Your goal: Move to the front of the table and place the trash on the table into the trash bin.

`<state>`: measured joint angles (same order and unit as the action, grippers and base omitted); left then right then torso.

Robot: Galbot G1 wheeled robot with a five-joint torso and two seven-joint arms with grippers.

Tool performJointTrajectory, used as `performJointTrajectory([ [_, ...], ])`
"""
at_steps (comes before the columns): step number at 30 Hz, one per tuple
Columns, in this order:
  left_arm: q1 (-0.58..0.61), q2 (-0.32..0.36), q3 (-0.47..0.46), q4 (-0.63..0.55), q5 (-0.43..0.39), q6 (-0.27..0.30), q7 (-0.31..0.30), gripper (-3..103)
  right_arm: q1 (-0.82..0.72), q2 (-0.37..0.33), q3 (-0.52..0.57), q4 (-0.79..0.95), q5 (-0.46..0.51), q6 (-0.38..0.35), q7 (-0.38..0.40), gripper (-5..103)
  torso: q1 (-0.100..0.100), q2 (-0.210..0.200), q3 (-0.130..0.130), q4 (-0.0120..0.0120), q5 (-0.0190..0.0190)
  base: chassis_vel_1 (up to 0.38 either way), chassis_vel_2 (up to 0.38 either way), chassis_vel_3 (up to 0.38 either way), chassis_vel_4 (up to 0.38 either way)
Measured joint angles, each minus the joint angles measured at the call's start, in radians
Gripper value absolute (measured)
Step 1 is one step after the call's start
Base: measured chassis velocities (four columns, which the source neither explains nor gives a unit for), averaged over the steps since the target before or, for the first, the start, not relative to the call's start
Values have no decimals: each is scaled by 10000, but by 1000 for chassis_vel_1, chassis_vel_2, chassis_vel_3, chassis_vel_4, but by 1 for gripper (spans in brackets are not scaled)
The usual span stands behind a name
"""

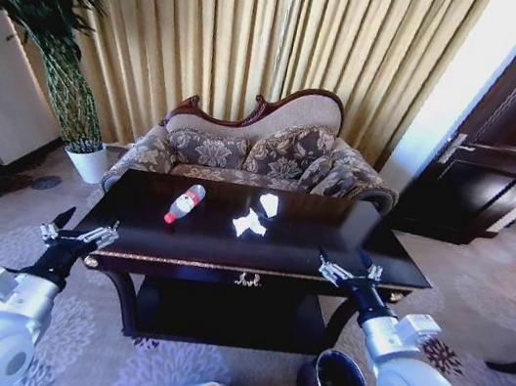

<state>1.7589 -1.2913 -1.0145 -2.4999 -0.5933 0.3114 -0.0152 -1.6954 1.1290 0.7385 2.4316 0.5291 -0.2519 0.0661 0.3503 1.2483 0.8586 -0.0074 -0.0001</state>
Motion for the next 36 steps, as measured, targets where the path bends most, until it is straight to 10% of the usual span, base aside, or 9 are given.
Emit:
performJointTrajectory([
  [22,215,18,-142,0,6,-37,-87,100,2694,-2537,-634,-1835,2834,-1165,818,100,-6,3,-3,-1,0,0,0,0,0],
  [36,287,-268,-227,0,270,-55,-176,100,6839,-3490,-4231,-3753,3896,-1948,1535,100,-6,3,-2,-1,2,0,0,0,0],
])
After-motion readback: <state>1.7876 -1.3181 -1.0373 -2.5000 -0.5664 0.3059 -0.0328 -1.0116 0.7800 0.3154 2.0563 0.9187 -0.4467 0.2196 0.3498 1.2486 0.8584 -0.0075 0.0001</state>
